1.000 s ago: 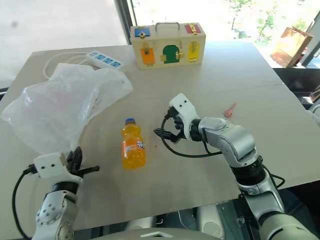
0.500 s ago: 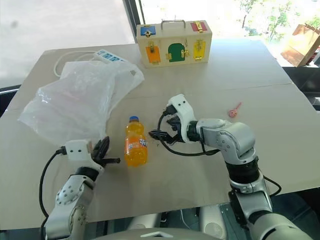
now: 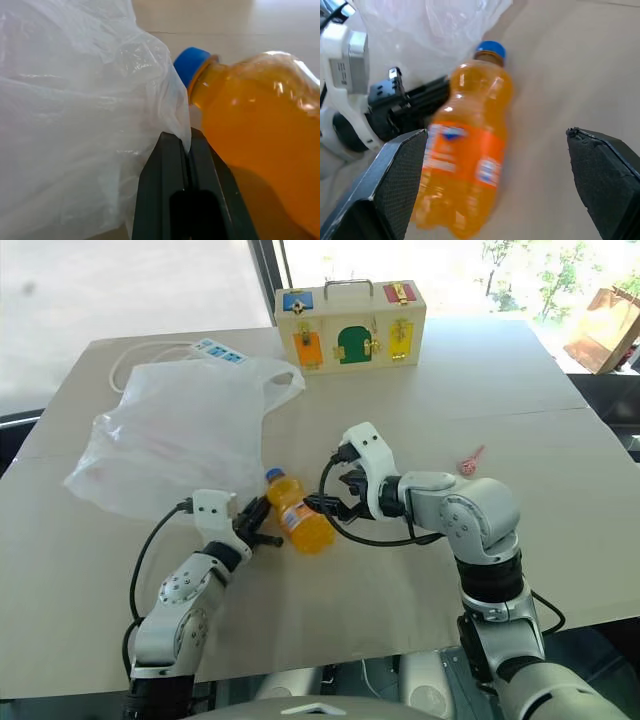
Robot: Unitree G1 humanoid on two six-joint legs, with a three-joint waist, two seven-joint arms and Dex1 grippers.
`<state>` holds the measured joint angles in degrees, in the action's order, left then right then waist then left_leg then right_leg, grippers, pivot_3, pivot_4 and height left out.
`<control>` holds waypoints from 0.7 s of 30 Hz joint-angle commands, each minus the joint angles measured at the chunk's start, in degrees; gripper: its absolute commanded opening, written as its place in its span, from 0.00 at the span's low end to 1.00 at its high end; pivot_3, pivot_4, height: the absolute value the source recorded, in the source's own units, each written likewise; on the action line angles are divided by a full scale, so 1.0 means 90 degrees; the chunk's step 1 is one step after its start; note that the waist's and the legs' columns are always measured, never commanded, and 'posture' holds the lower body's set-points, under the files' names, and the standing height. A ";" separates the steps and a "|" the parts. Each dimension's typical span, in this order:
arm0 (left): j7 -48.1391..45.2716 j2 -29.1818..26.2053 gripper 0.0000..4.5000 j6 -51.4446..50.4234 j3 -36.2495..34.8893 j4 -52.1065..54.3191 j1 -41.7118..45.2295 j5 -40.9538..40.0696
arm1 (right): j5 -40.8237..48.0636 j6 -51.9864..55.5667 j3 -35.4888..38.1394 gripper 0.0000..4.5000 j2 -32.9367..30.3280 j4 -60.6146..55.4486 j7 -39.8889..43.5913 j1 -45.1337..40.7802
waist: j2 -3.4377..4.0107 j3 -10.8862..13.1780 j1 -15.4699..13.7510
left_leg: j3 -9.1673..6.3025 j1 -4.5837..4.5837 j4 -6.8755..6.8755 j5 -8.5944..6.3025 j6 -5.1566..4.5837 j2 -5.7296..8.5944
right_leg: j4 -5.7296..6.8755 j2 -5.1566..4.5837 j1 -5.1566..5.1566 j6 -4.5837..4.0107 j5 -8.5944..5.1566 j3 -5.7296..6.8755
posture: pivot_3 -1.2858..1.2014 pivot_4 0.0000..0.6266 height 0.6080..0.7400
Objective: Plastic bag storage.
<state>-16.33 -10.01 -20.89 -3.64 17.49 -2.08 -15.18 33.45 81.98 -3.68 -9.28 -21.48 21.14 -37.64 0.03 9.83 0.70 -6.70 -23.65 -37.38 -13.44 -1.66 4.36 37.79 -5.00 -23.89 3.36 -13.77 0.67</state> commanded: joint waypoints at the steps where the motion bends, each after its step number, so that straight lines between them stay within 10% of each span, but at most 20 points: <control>1: -0.0026 -0.0055 0.00 0.0099 -0.0145 0.0134 -0.0086 -0.0094 | 0.0049 -0.0008 -0.0045 1.00 -0.0120 -0.0175 0.0006 -0.0113 | 0.0000 0.0000 0.0005 | 0.0001 0.0001 0.0000 0.0000 0.0000 0.0000 | 0.0001 0.0000 0.0000 0.0000 0.0000 -0.0001 | 0.52 0.24 0.99; 21: 0.0263 -0.0543 0.00 0.0260 -0.2102 0.0977 -0.0953 -0.0885 | -0.2647 -0.2914 -0.3083 1.00 -0.0709 0.2327 0.0023 -0.0757 | -0.0016 -0.0009 0.0013 | 0.0018 0.0067 0.0013 -0.0002 0.0001 -0.0013 | 0.0005 0.0011 0.0032 -0.0001 0.0000 -0.0024 | 0.52 0.24 0.99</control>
<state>-14.64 -13.95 -18.36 -20.26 23.56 -11.63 -21.18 12.25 57.41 -32.13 -15.61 -2.93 21.92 -43.74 -0.12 9.74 0.81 -6.54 -23.01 -37.26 -13.45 -1.65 4.25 37.84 -4.89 -23.58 3.35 -13.77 0.45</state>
